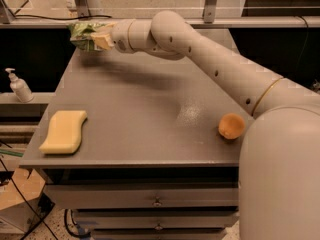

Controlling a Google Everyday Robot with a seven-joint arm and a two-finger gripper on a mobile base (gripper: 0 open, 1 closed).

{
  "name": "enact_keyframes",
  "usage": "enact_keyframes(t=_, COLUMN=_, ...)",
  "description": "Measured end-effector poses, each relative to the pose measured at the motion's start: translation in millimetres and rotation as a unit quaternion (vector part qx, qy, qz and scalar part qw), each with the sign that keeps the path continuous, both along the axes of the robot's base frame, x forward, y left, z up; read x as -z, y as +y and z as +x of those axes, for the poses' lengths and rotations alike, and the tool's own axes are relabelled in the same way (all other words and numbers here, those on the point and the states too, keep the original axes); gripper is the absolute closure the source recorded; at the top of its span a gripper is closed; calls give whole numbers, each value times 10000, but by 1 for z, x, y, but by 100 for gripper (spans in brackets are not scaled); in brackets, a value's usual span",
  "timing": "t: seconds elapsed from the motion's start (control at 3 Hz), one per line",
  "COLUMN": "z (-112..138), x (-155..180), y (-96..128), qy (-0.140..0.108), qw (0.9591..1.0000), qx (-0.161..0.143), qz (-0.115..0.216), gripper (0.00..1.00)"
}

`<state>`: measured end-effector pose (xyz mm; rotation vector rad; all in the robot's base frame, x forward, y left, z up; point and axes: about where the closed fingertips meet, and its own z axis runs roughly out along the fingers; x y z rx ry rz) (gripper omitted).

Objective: Move green jalapeno chip bag near sponge

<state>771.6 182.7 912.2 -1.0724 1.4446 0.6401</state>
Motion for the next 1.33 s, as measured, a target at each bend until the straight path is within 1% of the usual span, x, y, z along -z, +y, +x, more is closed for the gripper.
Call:
enact_keyframes(t=0.33, z=-44, x=-36, y=1, qy=-369, qw=9974, qx=-616, qz=-98, gripper=100)
enact_keyframes(t=0.67, z=-44, x=-36, y=1, qy=-368, qw=9974, qx=-612, qz=-96, gripper=100)
enact_keyframes(t=1.0, z=-62, x=-35, y=2, qy=-347, qw=9965, qx=-713, qz=-256, gripper=100)
enact_keyframes(t=1.33, z=-101, x=-35, y=-4, qy=-404, qw=9952, qx=-755, qz=-484, gripper=100)
